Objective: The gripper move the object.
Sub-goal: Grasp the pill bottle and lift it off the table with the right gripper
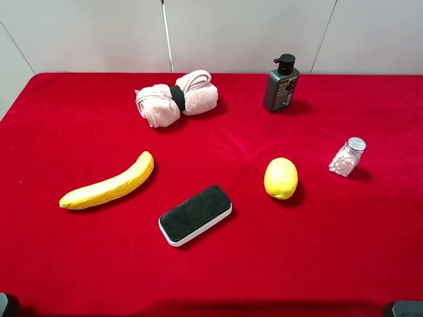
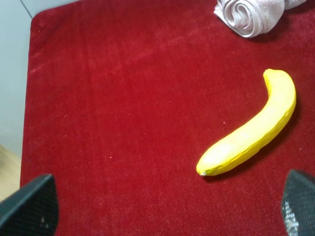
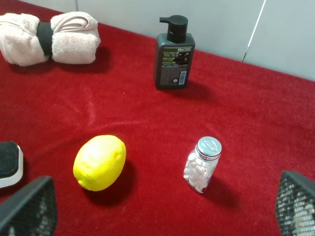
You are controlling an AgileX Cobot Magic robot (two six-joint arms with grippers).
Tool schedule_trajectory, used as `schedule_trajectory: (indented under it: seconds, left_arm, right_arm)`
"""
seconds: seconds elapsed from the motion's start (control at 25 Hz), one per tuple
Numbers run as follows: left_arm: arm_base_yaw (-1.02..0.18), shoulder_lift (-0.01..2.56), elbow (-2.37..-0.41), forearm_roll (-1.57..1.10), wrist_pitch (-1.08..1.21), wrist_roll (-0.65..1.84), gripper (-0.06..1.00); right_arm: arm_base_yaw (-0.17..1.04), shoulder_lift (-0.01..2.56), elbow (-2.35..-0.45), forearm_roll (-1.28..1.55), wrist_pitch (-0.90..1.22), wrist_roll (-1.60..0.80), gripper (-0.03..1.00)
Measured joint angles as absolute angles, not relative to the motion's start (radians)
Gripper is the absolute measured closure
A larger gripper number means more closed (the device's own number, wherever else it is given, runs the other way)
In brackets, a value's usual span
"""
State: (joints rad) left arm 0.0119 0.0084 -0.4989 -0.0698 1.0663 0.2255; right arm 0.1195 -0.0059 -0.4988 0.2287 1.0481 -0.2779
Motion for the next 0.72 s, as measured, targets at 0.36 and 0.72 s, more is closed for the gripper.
schedule_trajectory:
  seconds: [0.36, 0.72]
  left_arm:
    - [0.012, 0.008, -0.499, -0.07, 1.066, 0.225, 0.07]
    - [0.012, 0.008, -0.499, -0.07, 1.066, 0.225, 0.07]
  right_arm:
    - [0.119, -0.006, -0.499, 0.229, 1.048, -0.278, 0.27]
    - [0.119, -0.006, -0.499, 0.229, 1.048, -0.278, 0.27]
